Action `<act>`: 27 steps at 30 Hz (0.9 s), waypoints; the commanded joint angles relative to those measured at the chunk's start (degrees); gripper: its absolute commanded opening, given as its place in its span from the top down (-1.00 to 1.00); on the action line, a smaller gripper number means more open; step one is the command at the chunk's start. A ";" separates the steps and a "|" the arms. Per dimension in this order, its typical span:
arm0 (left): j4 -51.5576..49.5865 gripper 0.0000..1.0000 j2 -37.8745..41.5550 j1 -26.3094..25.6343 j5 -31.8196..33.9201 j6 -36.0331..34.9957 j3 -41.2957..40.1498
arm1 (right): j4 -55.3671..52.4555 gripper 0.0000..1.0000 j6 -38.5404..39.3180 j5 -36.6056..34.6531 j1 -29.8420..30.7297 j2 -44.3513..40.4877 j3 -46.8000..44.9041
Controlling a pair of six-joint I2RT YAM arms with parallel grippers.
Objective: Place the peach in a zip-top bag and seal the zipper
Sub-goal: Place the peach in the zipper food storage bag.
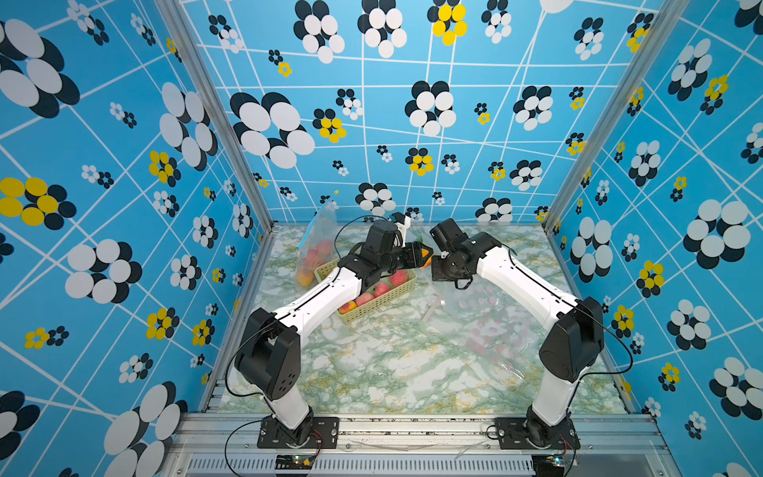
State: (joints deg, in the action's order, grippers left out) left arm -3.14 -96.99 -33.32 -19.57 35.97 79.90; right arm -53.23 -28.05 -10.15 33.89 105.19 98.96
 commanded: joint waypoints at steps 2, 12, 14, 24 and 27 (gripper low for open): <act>2.08 0.05 -2.76 -0.77 -1.04 1.48 2.26 | 0.90 1.00 -0.12 1.53 0.21 -1.95 -1.21; -0.41 0.03 -6.87 -0.93 1.39 0.67 3.19 | 1.74 1.00 -0.37 3.13 0.21 -3.87 -1.90; -1.05 0.00 -7.45 -1.03 2.26 0.05 3.55 | 1.89 1.00 -0.34 3.25 0.21 -4.17 -2.01; -2.22 -0.32 -8.91 -1.31 1.82 -0.37 6.27 | 2.01 1.00 -0.49 3.49 0.21 -5.14 -2.89; -2.70 -0.43 -8.87 -1.40 2.15 -0.87 6.50 | 1.90 1.00 -0.53 3.28 0.17 -5.23 -3.08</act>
State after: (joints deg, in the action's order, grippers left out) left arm -4.80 -105.08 -34.26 -17.82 36.23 84.73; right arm -51.59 -28.10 -6.92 33.89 102.04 96.71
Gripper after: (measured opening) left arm 0.711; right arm 0.054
